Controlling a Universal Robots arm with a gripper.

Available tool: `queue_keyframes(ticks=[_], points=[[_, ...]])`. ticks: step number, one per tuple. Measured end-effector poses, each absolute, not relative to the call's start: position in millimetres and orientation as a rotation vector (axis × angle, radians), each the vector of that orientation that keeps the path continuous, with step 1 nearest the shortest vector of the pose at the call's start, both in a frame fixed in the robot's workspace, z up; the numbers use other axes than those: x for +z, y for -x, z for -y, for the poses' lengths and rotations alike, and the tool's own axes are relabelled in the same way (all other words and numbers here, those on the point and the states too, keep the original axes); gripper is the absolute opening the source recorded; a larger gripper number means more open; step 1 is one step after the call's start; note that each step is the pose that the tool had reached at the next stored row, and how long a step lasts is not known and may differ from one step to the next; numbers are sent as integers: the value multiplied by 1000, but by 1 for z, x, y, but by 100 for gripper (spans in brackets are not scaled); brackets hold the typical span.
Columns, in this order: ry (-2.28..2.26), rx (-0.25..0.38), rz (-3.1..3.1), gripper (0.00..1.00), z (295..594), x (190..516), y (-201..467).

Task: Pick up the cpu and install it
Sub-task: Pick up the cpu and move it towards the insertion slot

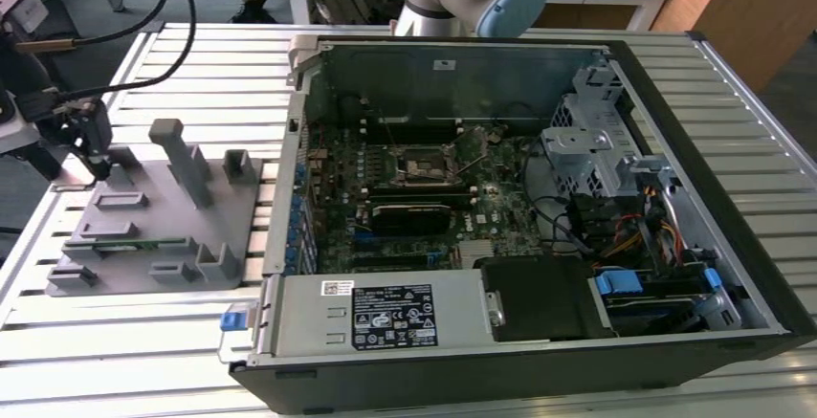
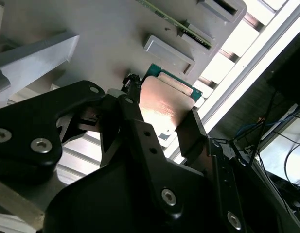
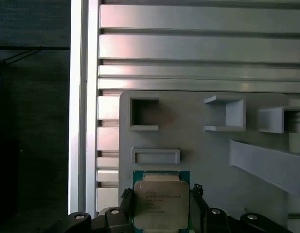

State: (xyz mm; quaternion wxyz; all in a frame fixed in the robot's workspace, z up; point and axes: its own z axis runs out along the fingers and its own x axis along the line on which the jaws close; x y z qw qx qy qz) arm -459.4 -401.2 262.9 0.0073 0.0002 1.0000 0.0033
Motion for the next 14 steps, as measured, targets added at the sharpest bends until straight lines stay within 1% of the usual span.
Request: queue_keyframes(ticks=[14], points=[[-1, 10, -3126, 54, 401, 276, 459]])
